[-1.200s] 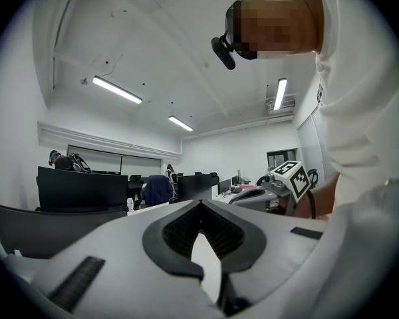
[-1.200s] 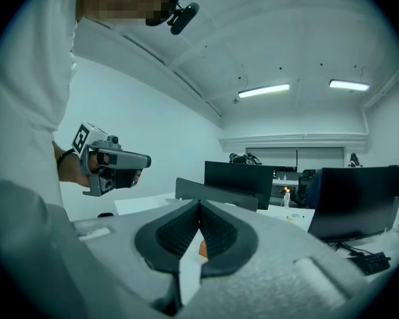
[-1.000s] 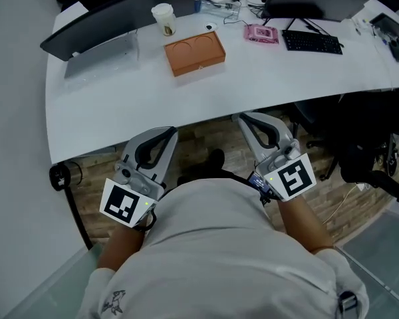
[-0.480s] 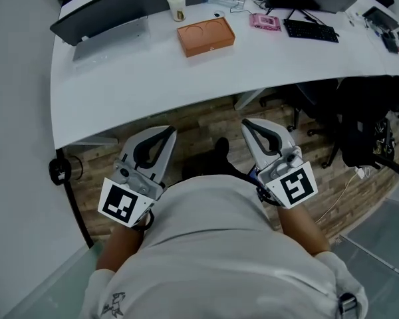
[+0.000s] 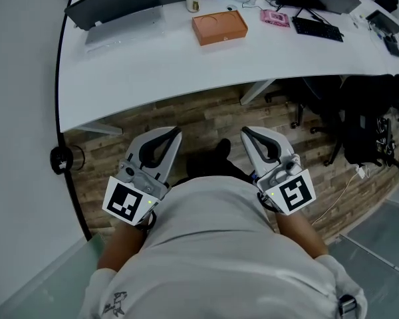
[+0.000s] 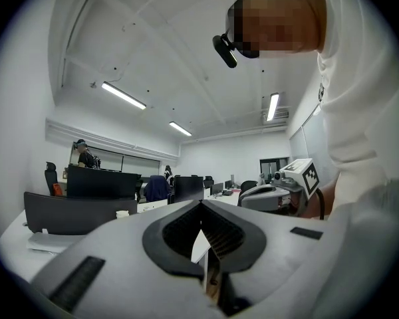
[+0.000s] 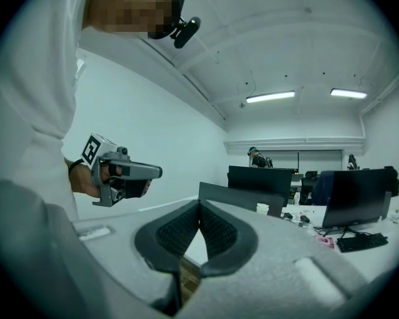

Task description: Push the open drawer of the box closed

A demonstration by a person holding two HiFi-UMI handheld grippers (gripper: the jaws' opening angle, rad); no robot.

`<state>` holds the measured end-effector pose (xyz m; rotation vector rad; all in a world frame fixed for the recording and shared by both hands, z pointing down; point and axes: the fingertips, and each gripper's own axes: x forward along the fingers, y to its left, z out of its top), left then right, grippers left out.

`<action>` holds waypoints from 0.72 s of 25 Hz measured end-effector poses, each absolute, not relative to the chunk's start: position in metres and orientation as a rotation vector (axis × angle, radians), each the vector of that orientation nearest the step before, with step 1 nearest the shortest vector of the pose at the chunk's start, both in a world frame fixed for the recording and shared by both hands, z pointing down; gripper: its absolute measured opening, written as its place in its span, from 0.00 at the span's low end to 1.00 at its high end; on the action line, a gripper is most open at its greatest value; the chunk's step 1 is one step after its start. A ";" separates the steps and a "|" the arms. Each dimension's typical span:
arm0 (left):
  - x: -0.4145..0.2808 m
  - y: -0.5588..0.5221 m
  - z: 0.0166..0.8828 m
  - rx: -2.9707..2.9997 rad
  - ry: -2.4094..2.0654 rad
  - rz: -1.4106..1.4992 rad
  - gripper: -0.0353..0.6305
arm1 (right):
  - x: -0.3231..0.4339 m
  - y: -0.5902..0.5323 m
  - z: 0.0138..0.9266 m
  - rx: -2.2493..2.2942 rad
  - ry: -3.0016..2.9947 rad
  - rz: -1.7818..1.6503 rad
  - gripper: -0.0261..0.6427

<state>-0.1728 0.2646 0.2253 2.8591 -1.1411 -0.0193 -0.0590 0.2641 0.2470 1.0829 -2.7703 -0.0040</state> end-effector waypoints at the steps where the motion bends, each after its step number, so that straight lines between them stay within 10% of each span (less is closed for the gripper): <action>1: -0.174 0.265 0.222 2.861 -1.146 -0.041 0.05 | -0.062 0.264 0.245 1.077 -2.773 -0.008 0.04; 18: -0.183 0.275 0.216 2.883 -1.115 -0.089 0.05 | -0.083 0.272 0.231 1.075 -2.778 -0.050 0.04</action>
